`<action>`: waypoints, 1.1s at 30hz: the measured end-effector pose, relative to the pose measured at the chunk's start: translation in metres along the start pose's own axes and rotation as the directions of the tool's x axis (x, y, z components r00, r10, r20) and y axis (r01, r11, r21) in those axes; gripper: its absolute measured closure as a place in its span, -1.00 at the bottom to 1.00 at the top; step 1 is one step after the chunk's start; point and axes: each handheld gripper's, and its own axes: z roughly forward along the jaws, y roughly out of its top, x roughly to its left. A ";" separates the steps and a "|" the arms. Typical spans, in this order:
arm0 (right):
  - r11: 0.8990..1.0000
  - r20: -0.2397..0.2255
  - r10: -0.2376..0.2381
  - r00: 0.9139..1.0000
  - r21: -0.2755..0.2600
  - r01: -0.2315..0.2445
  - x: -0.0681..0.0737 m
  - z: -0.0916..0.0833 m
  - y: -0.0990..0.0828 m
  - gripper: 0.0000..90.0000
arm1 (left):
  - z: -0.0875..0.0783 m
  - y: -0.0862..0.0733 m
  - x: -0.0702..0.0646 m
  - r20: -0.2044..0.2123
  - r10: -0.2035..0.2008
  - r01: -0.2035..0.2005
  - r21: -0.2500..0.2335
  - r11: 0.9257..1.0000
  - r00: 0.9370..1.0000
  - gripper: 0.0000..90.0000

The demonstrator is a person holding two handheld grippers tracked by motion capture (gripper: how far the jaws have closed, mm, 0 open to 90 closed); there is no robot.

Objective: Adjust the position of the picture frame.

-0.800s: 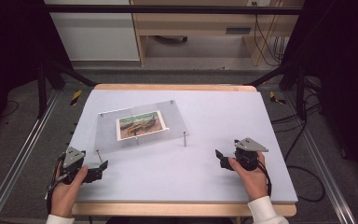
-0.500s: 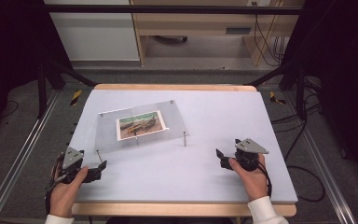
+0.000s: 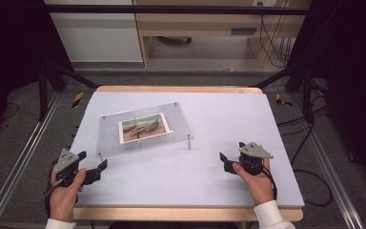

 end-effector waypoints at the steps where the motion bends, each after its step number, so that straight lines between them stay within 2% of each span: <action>1: 1.000 0.000 0.000 1.000 0.000 0.000 0.000 0.000 0.000 -0.68 | 0.000 0.000 0.000 0.000 0.000 0.000 0.000 1.000 1.000 -0.80; 2: 1.000 0.012 -0.003 1.000 -0.005 0.004 0.001 0.000 0.000 -0.68 | 0.000 0.000 0.000 -0.002 -0.001 0.001 -0.001 1.000 1.000 -0.80; 3: 1.000 0.012 -0.003 1.000 -0.005 0.004 0.001 0.000 0.000 -0.68 | 0.001 -0.001 0.001 -0.005 -0.001 0.001 0.006 1.000 1.000 -0.80; 5: 1.000 0.009 0.003 1.000 -0.007 -0.003 0.002 0.001 0.000 -0.67 | 0.003 -0.003 0.003 -0.001 -0.025 0.025 0.019 1.000 1.000 -0.80; 9: 1.000 0.006 0.009 1.000 -0.010 -0.009 0.004 0.001 -0.001 -0.67 | 0.006 -0.009 0.006 -0.005 -0.036 0.036 0.044 0.998 0.999 -0.80; 10: 1.000 -0.002 0.018 1.000 -0.010 -0.018 0.004 0.001 -0.001 -0.67 | 0.010 -0.012 0.007 0.010 -0.047 0.047 0.058 0.997 0.999 -0.80; 12: 1.000 -0.007 0.024 1.000 -0.009 -0.024 0.004 0.002 -0.001 -0.67 | 0.012 -0.014 0.006 0.015 -0.044 0.043 0.067 0.997 0.999 -0.80; 17: 1.000 -0.019 0.022 1.000 -0.008 -0.022 0.006 0.002 -0.001 -0.62 | 0.016 -0.015 0.005 0.017 -0.041 0.040 0.070 0.997 0.999 -0.79; 24: 1.000 -0.033 0.008 0.999 -0.013 -0.008 0.006 0.002 -0.002 -0.56 | 0.021 -0.015 0.002 0.056 -0.053 0.050 0.054 0.997 0.997 -0.79; 27: 1.000 -0.036 0.002 0.999 -0.014 -0.002 0.005 0.002 -0.002 -0.55 | 0.022 -0.015 0.001 0.055 -0.051 0.048 0.057 0.997 0.997 -0.80; 30: 1.000 -0.038 0.000 0.999 -0.011 0.000 0.006 0.003 -0.002 -0.54 | 0.024 -0.014 0.001 0.058 -0.076 0.072 0.070 0.995 0.995 -0.76; 33: 1.000 -0.039 -0.002 0.999 -0.013 0.002 0.006 0.003 -0.002 -0.54 | 0.025 -0.014 0.001 0.058 -0.084 0.080 0.072 0.994 0.995 -0.68</action>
